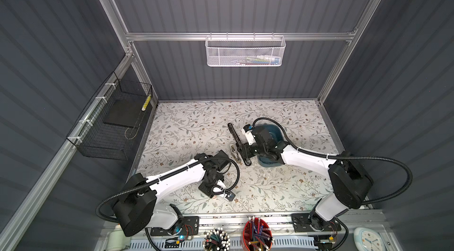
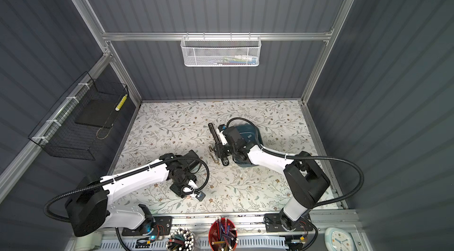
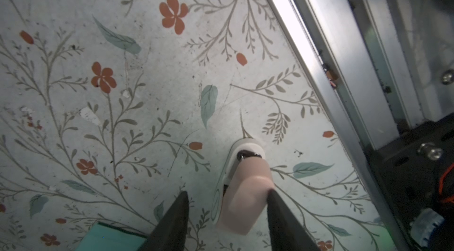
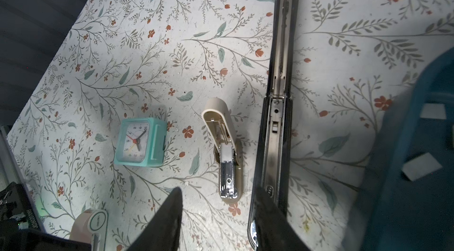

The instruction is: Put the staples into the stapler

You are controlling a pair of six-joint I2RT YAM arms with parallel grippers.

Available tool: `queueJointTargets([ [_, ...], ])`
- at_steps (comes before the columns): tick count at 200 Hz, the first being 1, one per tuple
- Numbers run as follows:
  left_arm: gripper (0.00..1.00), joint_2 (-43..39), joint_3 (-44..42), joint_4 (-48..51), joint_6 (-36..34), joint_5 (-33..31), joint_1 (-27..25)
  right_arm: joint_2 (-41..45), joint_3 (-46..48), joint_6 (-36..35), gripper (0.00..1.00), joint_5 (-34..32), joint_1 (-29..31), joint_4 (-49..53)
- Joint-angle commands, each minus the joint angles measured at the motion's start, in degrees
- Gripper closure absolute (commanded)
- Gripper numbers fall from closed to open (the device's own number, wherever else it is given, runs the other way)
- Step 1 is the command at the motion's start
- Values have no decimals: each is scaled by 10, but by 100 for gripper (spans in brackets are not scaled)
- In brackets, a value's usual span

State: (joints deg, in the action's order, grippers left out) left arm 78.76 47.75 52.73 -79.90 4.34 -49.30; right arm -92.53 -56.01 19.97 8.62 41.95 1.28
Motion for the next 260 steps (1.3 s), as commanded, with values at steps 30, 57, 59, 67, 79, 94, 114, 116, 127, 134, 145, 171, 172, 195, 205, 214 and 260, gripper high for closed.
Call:
queueJointTargets([
  [30,37,-34,-17,20,-12,-18,-3,-11,5,7,51,13,-3,-6],
  [57,40,-33,-18,13,-11,-11,-4,-15,2,9,51,18,-3,-7],
  [59,40,-32,-17,12,-10,-9,-4,-16,2,10,51,18,-3,-7],
  [67,41,-28,-17,10,-10,-6,-5,-15,2,10,51,18,-3,-6],
  [79,44,-21,-16,5,-11,-4,-8,-14,2,10,51,17,-3,-6],
  [94,46,-10,-14,-1,-11,-5,-10,-13,3,9,51,16,-3,-6],
  [114,47,3,-11,-4,-11,-8,-15,-12,5,8,51,15,-3,-7],
  [116,48,4,-11,-5,-11,-8,-16,-12,5,9,51,16,-2,-7],
  [127,50,10,-10,-7,-8,-10,-18,-11,5,9,51,17,-3,-7],
  [134,53,14,-7,-7,-7,-11,-19,-12,7,9,51,17,-3,-8],
  [145,59,20,-3,-2,-6,-10,-20,-12,7,9,51,17,-4,-9],
  [171,67,27,0,-1,-4,-6,-22,-11,9,10,51,21,-4,-12],
  [172,68,27,-1,-1,-4,-6,-22,-11,9,10,51,20,-4,-12],
  [195,78,26,-3,-6,0,-12,-22,-10,13,11,51,22,-6,-17],
  [205,85,22,-2,-9,4,-11,-22,-6,16,13,52,21,-7,-20],
  [214,93,16,3,-15,16,-9,-22,1,23,18,53,16,-9,-25],
  [260,100,3,108,-69,184,-10,29,87,86,37,51,-43,-17,-65],
])
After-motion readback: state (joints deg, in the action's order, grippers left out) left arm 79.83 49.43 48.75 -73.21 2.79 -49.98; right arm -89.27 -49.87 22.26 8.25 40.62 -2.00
